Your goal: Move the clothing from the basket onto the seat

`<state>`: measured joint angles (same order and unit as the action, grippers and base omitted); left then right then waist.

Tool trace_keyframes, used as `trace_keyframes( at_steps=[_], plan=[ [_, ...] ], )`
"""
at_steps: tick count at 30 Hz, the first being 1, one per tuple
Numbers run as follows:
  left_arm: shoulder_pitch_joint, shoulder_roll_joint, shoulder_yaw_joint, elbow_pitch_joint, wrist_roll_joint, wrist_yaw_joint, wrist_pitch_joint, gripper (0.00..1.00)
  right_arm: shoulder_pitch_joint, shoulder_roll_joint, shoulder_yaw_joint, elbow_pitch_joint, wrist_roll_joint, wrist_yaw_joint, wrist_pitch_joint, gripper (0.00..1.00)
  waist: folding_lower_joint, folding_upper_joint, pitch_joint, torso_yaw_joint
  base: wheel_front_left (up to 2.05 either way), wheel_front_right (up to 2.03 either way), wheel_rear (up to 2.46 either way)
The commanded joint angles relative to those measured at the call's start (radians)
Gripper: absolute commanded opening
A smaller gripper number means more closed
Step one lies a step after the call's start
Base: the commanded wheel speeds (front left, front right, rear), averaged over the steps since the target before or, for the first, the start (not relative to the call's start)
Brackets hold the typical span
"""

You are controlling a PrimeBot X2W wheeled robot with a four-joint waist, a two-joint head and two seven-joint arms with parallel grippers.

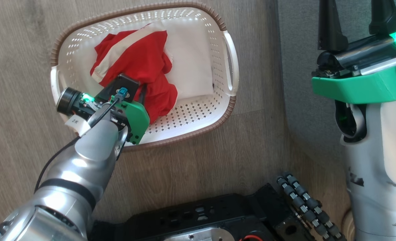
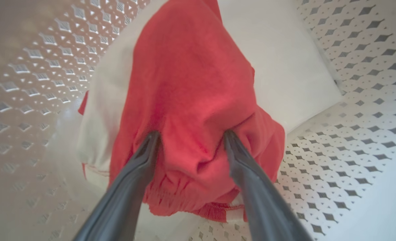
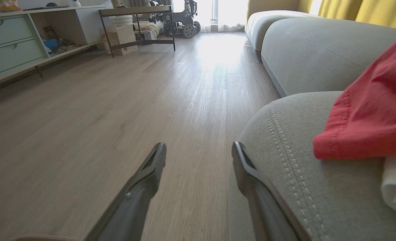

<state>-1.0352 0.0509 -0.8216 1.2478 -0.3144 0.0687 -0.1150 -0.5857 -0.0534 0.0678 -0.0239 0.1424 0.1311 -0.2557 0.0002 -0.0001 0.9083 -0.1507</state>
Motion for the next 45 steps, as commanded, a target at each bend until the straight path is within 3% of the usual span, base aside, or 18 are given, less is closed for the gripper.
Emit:
trace_keyframes(
  at_steps=[1, 2, 10, 19, 30, 45],
  plan=[
    [0.015, 0.015, 0.012, 0.007, -0.003, 0.008, -0.007, 0.31, 0.019, 0.003, 0.018, -0.037, 0.006, 0.0, -0.006, 1.0, -0.0002, 0.0001, 0.0, -0.004, 0.0, 0.0, 0.0],
    [0.015, 0.015, 0.013, 0.011, -0.005, 0.007, -0.009, 0.0, 0.019, 0.003, 0.019, -0.036, 0.007, 0.0, -0.006, 1.0, -0.0002, 0.0001, 0.0, -0.005, 0.0, 0.0, 0.0],
    [0.019, 0.008, 0.007, 0.021, -0.023, -0.006, -0.049, 0.0, 0.022, 0.003, 0.023, -0.02, 0.007, 0.0, -0.006, 1.0, -0.0002, 0.0001, -0.033, 0.0, 0.0, 0.0, 0.0],
    [0.056, 0.001, 0.003, -0.021, -0.056, -0.035, -0.119, 0.0, 0.061, 0.003, 0.034, 0.046, -0.006, 0.0, -0.006, 1.0, -0.0002, 0.0001, -0.16, 0.033, 0.0, 0.0, 0.0],
    [0.153, 0.0, -0.006, -0.188, -0.146, -0.061, -0.144, 0.0, 0.184, 0.003, 0.023, 0.199, -0.03, 0.0, -0.006, 1.0, -0.0002, 0.0001, -0.439, 0.091, 0.0, 0.0, 0.0],
    [0.24, -0.001, -0.045, -0.371, -0.215, -0.032, -0.131, 0.0, 0.417, 0.003, 0.009, 0.363, -0.031, 0.0, -0.006, 1.0, -0.0002, 0.0001, -0.835, 0.156, 0.0, 0.0, 0.0]
  ],
)
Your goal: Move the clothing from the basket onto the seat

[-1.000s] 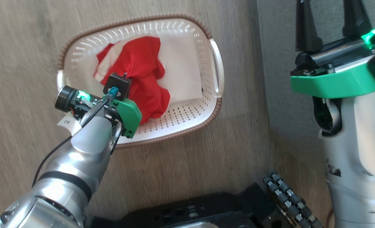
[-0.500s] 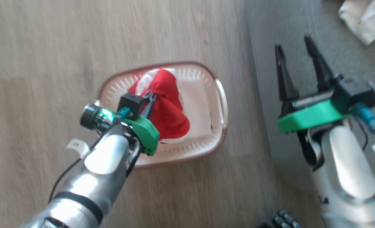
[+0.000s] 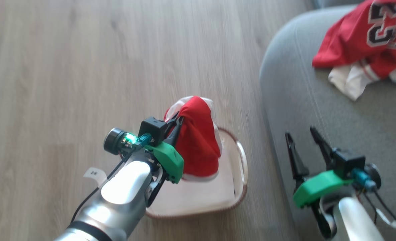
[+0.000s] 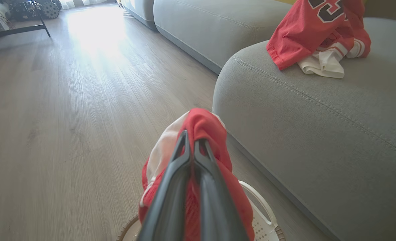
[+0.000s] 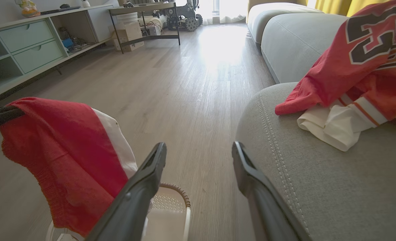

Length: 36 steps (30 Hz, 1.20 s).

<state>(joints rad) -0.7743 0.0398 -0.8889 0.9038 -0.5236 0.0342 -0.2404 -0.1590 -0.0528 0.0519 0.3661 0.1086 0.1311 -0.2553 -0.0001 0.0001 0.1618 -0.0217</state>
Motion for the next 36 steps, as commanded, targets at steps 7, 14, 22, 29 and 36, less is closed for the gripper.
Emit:
trace_keyframes(
  at_steps=[7, 14, 22, 29, 36],
  plan=[
    [-0.021, 0.026, 0.024, -0.099, -0.028, 0.004, 0.058, 0.0, 0.061, 0.003, 0.047, -0.003, 0.022, 0.0, -0.006, 1.0, 0.0001, -0.0001, -0.189, 0.047, 0.0, 0.0, 0.0],
    [-0.045, 0.045, 0.023, -0.201, -0.031, 0.022, 0.111, 0.0, 0.074, 0.003, 0.084, 0.011, 0.032, 0.0, -0.006, 1.0, 0.0001, -0.0001, -0.226, 0.066, 0.0, 0.0, 0.0],
    [-0.071, 0.046, 0.017, -0.295, -0.032, 0.04, 0.155, 0.0, 0.043, 0.003, 0.179, 0.035, 0.046, 0.0, 0.001, 1.0, 0.0001, -0.0001, -0.244, 0.084, 0.0, 0.0, 0.0],
    [-0.087, 0.045, 0.014, -0.368, -0.033, 0.057, 0.182, 0.0, -0.051, 0.003, 0.327, 0.092, 0.043, 0.0, 0.02, 1.0, 0.0001, -0.0001, -0.247, 0.09, 0.0, 0.0, 0.0],
    [-0.094, 0.044, 0.001, -0.422, -0.032, 0.069, 0.202, 0.0, -0.186, 0.003, 0.489, 0.238, 0.091, 0.0, 0.026, 1.0, 0.0001, -0.0001, -0.242, 0.1, 0.0, 0.0, 0.0]
  ],
)
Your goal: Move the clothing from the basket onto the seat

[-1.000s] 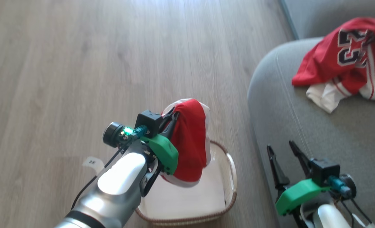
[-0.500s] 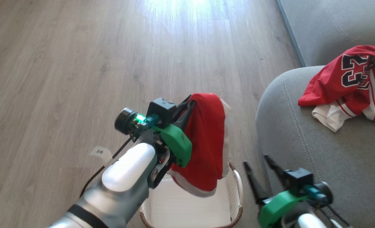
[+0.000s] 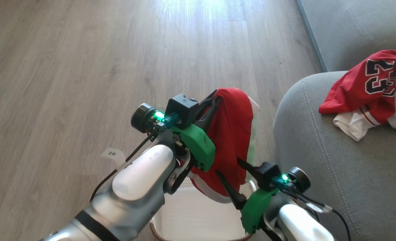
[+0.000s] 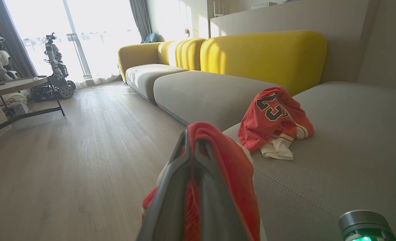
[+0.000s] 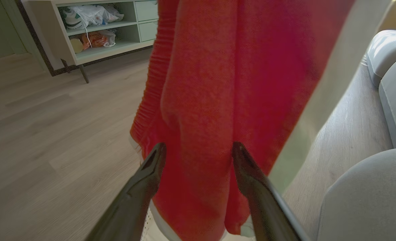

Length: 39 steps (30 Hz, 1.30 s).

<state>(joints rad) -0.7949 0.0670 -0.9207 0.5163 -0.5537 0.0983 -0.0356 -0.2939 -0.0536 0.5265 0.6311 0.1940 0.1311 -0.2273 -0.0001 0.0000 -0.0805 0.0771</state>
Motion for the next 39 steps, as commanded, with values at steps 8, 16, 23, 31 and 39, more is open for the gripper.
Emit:
trace_keyframes(
  at_steps=[8, 16, 23, 31, 39],
  plan=[
    [-0.074, 0.016, 0.021, -0.077, -0.006, 0.006, 0.008, 0.0, -0.162, 0.003, 0.128, 0.092, 0.104, 0.0, -0.023, 0.35, 0.0001, 0.0, 0.003, 0.021, 0.0, 0.0, 0.0],
    [-0.046, 0.04, 0.027, -0.057, -0.022, 0.018, 0.008, 0.0, -0.207, 0.003, 0.159, 0.127, 0.151, 0.0, -0.033, 0.0, 0.0001, 0.0, 0.008, 0.015, 0.0, 0.0, 0.0],
    [-0.009, 0.055, 0.038, -0.011, -0.041, 0.021, -0.025, 0.47, -0.202, 0.003, 0.075, 0.068, 0.111, 0.0, -0.034, 0.0, 0.0001, 0.0, 0.015, -0.022, 0.0, 0.0, 0.0],
    [0.028, 0.057, 0.045, 0.029, -0.06, 0.013, -0.073, 1.0, -0.172, -0.013, -0.033, 0.003, 0.047, 0.0, -0.034, 0.0, 0.0001, 0.0, 0.017, -0.061, 0.0, 0.0, 0.0],
    [0.068, 0.059, 0.027, 0.061, -0.071, -0.006, -0.096, 1.0, -0.123, -0.049, -0.16, -0.075, -0.012, 0.0, -0.034, 0.0, 0.0001, 0.0, 0.016, -0.121, 0.0, 0.0, 0.0]
  ],
)
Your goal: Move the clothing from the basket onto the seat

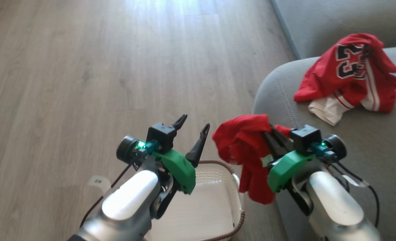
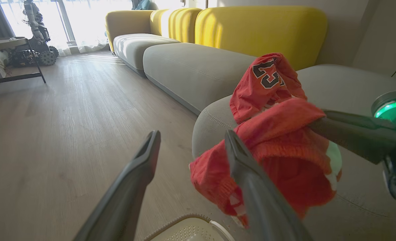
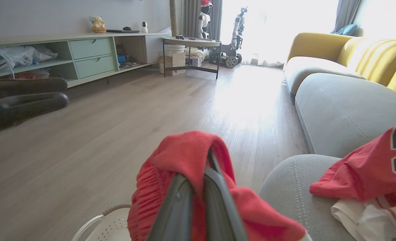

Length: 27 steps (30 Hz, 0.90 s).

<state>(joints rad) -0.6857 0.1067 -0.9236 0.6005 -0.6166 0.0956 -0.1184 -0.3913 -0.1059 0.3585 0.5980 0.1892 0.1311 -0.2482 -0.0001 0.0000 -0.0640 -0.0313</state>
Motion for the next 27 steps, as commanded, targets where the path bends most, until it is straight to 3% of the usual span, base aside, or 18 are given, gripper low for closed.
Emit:
trace_keyframes(
  at_steps=[1, 14, 21, 27],
  plan=[
    [-0.036, 0.019, 0.027, -0.021, -0.01, -0.007, -0.014, 1.0, -0.02, -0.001, -0.006, -0.052, -0.013, 0.0, -0.013, 0.0, 0.0001, 0.0, 0.0, -0.023, 0.0, 0.0, 0.0],
    [0.027, 0.003, 0.001, -0.036, -0.029, -0.025, -0.056, 1.0, 0.046, -0.058, -0.15, -0.2, -0.075, 0.0, 0.024, 0.0, 0.0001, 0.0, 0.023, -0.2, 0.0, 0.0, 0.0],
    [0.032, -0.013, -0.009, -0.031, -0.033, -0.024, -0.075, 1.0, 0.048, -0.069, -0.172, -0.288, -0.089, 0.0, 0.066, 0.0, 0.0001, 0.0, 0.048, -0.29, 0.0, 0.0, 0.0],
    [0.025, -0.024, -0.017, -0.026, -0.033, -0.022, -0.085, 1.0, 0.051, -0.077, -0.176, -0.337, -0.085, 0.0, 0.088, 0.0, 0.0001, 0.0, 0.069, -0.328, 0.0, 0.0, 0.0]
  ],
)
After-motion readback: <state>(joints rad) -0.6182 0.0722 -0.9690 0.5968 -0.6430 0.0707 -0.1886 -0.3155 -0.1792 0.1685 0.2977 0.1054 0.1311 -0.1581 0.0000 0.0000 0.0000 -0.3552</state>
